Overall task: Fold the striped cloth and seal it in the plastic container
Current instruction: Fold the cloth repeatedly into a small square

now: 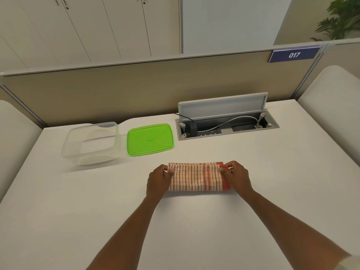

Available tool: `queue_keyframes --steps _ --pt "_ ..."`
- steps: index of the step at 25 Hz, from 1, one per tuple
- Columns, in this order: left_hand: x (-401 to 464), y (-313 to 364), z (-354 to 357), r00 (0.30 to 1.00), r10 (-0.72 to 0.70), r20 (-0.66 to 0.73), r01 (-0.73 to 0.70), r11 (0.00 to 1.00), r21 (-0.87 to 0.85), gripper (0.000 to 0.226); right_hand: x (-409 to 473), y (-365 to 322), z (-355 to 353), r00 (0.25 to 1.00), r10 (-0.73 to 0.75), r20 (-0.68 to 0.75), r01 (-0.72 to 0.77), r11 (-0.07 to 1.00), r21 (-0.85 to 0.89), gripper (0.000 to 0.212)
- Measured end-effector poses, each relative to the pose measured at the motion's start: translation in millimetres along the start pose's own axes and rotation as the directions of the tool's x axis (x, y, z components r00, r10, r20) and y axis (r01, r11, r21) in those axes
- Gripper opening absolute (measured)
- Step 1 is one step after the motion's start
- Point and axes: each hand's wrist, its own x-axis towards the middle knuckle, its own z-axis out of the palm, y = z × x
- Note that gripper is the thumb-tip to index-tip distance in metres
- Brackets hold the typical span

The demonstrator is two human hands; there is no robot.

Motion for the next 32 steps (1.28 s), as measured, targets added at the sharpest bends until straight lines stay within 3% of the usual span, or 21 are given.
queue_keyframes --steps 8,10,12,13,15,17,18,22,32 --pt "-3.0 4.7 16.5 0.992 -0.105 -0.072 0.115 0.981 0.155 0.027 -2.8 1.0 11.3 0.995 0.022 -0.099 -0.032 0.994 -0.103 0.031" --pt "-4.6 8.4 18.9 0.976 0.002 -0.218 0.057 0.963 0.264 0.035 -5.7 -6.5 13.8 0.969 -0.058 -0.240 0.024 0.990 -0.141 0.035" --pt "-7.6 17.8 25.2 0.946 0.233 -0.226 -0.146 0.927 0.345 0.043 -9.9 -19.5 22.6 0.923 -0.224 -0.314 0.175 0.969 -0.177 0.033" --pt "-9.6 22.8 31.6 0.930 0.338 -0.145 -0.268 0.892 0.364 0.045 -12.7 -26.5 30.9 0.915 -0.310 -0.258 0.269 0.945 -0.184 0.033" --pt "-13.4 28.2 45.9 0.899 0.433 0.066 -0.422 0.813 0.402 0.050 -20.2 -33.1 53.3 0.903 -0.431 0.005 0.421 0.880 -0.218 0.041" --pt "-12.2 23.6 54.7 0.891 0.401 0.213 -0.453 0.762 0.463 0.054 -22.3 -26.1 72.8 0.859 -0.438 0.265 0.506 0.806 -0.308 0.050" --pt "-10.9 17.2 56.9 0.892 0.377 0.251 -0.453 0.741 0.496 0.056 -19.7 -18.1 78.4 0.844 -0.424 0.328 0.528 0.764 -0.371 0.053" --pt "-8.8 5.4 54.8 0.899 0.342 0.274 -0.438 0.725 0.532 0.064 -9.1 4.3 72.5 0.851 -0.413 0.324 0.523 0.625 -0.579 0.068" --pt "-8.7 3.2 54.3 0.932 0.256 0.257 -0.356 0.780 0.515 0.071 -4.4 12.8 56.4 0.938 -0.259 0.229 0.345 0.656 -0.671 0.086"
